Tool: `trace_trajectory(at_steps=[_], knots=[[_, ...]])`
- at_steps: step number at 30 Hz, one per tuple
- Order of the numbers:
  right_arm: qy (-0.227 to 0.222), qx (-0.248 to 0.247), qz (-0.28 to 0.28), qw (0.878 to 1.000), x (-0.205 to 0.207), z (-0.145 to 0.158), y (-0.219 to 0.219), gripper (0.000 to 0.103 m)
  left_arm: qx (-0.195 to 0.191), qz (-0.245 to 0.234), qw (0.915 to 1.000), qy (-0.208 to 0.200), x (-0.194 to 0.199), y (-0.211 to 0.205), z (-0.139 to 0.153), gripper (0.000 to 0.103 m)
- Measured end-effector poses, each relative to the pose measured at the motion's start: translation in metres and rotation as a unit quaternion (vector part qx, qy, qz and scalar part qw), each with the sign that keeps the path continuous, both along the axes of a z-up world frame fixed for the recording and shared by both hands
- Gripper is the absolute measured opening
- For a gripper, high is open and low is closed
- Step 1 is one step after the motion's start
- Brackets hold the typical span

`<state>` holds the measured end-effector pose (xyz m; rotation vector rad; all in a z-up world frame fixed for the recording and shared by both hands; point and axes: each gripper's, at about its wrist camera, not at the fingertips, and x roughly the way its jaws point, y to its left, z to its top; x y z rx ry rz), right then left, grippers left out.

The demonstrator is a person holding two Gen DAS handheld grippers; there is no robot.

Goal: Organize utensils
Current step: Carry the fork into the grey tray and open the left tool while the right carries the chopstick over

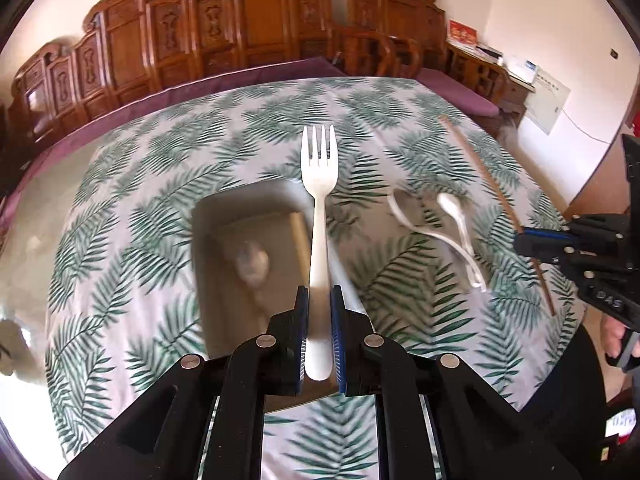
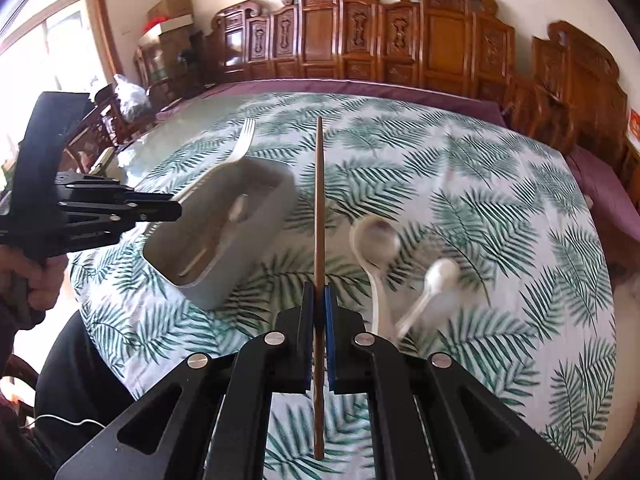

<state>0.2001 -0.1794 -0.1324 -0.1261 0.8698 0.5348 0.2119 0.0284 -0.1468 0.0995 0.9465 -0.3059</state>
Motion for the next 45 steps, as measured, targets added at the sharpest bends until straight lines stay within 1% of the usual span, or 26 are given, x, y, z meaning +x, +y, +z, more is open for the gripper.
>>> trace_trajectory(at_steps=[2,7,13,19,20,24,25,27,29,32,36,39,40,41,42,45], knots=[[-0.001,0.001,0.004,1.0,0.0,0.001,0.012,0.006,-0.002,0.01,0.9999,0.004,0.002,0.01,-0.007,0.01],[0.004,0.004,0.011,1.0,0.001,0.001,0.036,0.006,-0.007,0.033,0.9989,0.031,0.011,0.029,-0.034,0.01],[0.008,0.002,0.021,1.0,0.002,0.001,0.056,0.006,-0.018,0.058,0.9965,0.057,0.021,0.046,-0.052,0.01],[0.009,-0.01,0.029,0.999,-0.003,0.001,0.069,0.006,-0.017,0.059,0.9965,0.056,0.02,0.043,-0.05,0.01],[0.009,-0.011,0.029,0.999,-0.004,0.001,0.07,0.006,-0.015,0.058,0.9967,0.054,0.021,0.042,-0.049,0.013],[0.012,-0.012,0.029,0.999,-0.004,0.001,0.073,0.006,-0.017,0.058,0.9972,0.045,0.018,0.044,-0.039,0.016],[0.013,-0.011,0.028,0.999,-0.004,0.001,0.073,0.006,-0.018,0.059,0.9973,0.04,0.017,0.045,-0.034,0.017],[0.016,-0.004,0.025,1.0,-0.001,0.002,0.075,0.006,-0.022,0.064,0.9973,0.027,0.016,0.05,-0.022,0.028],[0.018,0.005,0.022,1.0,0.003,0.004,0.08,0.006,-0.025,0.07,0.9972,0.012,0.014,0.056,-0.009,0.032],[0.019,0.014,0.021,0.999,0.011,0.005,0.09,0.006,-0.034,0.077,0.9964,-0.007,0.015,0.065,0.008,0.043],[0.022,0.025,0.021,0.999,0.024,0.004,0.107,0.006,-0.035,0.087,0.9952,-0.028,0.015,0.074,0.024,0.054],[0.024,0.032,0.019,0.999,0.034,0.004,0.118,0.006,-0.037,0.095,0.9941,-0.037,0.015,0.081,0.033,0.055],[0.024,0.036,0.018,0.999,0.04,0.004,0.122,0.006,-0.04,0.099,0.9935,-0.039,0.015,0.084,0.035,0.057],[0.024,0.039,0.017,0.999,0.044,0.004,0.125,0.006,-0.043,0.102,0.993,-0.042,0.014,0.086,0.037,0.067],[0.023,0.042,0.015,0.999,0.047,0.005,0.128,0.006,-0.045,0.106,0.9922,-0.048,0.014,0.089,0.04,0.074],[0.027,0.06,0.004,0.998,0.06,0.003,0.135,0.006,-0.046,0.114,0.9907,-0.058,0.014,0.095,0.047,0.08]])
